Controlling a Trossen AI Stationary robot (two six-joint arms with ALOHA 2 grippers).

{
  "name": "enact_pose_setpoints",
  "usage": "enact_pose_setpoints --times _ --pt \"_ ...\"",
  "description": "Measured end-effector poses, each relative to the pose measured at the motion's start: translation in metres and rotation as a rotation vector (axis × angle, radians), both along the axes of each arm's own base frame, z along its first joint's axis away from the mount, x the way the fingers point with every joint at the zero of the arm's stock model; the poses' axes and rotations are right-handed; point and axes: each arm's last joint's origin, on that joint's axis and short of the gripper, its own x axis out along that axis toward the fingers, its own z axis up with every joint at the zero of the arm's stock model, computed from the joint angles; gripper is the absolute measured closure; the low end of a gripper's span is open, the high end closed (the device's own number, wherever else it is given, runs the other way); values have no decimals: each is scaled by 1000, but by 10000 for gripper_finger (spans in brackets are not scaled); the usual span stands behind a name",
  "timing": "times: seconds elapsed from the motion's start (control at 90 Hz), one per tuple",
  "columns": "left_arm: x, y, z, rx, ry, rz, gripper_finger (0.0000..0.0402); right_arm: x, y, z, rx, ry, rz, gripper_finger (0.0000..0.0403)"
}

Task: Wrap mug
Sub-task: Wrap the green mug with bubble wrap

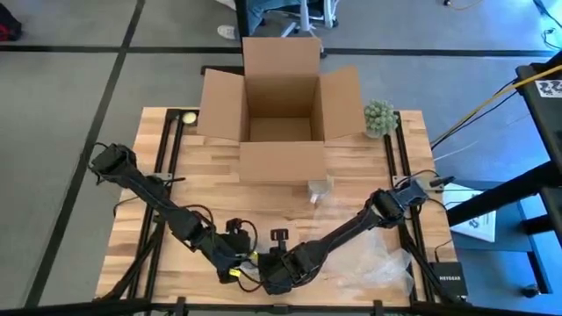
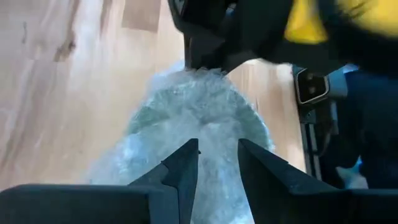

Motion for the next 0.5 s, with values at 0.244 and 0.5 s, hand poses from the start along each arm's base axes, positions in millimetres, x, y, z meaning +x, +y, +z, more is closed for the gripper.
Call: enact_pose_setpoints --times 0.244,0.5 --pt "-3 6 2 -2 27 53 304 0 0 0 -6 4 20 402" --pt "16 0 -43 48 132 51 304 0 0 0 -8 5 21 402"
